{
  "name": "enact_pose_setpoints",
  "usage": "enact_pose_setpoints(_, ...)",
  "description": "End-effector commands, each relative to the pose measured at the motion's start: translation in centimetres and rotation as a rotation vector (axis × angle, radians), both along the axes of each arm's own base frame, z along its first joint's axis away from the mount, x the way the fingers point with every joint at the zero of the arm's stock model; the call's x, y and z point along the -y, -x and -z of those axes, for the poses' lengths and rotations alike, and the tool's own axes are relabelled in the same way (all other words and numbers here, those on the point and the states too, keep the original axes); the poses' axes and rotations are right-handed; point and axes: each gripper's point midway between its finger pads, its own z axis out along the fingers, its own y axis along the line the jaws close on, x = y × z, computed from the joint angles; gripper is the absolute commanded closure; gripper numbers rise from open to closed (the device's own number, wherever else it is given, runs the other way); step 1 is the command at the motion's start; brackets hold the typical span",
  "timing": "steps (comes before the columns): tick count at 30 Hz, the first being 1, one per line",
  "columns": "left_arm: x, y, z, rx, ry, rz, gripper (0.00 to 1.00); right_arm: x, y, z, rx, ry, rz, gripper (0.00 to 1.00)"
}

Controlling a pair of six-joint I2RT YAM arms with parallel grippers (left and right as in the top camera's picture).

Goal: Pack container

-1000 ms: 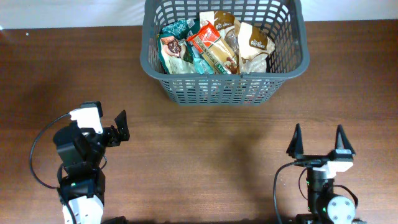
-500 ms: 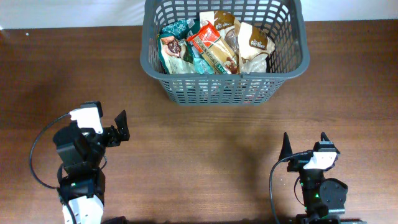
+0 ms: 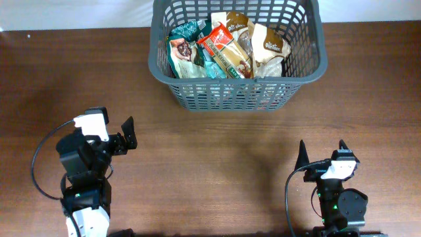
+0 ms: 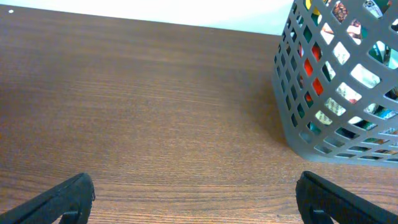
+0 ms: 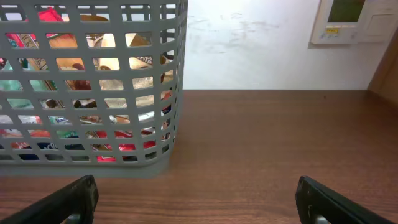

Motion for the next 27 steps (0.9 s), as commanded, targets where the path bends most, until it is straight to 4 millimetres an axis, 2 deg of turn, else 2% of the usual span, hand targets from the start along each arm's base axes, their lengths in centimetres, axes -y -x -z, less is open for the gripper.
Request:
enact_pose_setpoints(1,0.2,0.0,0.2,-0.004,0.008,0.005,0.01,-0.3,0.0,0.2,-0.003,-0.001,-0.013,0.01)
enact_pose_setpoints(16,0.2,0.1,0.2,-0.004,0.008,0.005,0.01,-0.3,0.0,0.2,-0.003,-0.001,-0.013,0.01)
enact_pose_setpoints(19,-0.2,0.2,-0.5,0.017,-0.011,-0.020,0.01,-0.3,0.0,0.2,-0.003,-0.001,-0.013,0.01)
enact_pose_setpoints(22,0.0,0.2,-3.3,0.119,-0.040,-0.016,0.01,-0.3,0.0,0.2,-0.003,-0.001,-0.013,0.01)
enact_pose_setpoints(27,2.7,0.7,-11.7,0.435,-0.100,0.061,0.01,-0.3,0.0,0.2,-0.003,-0.001,-0.013,0.01)
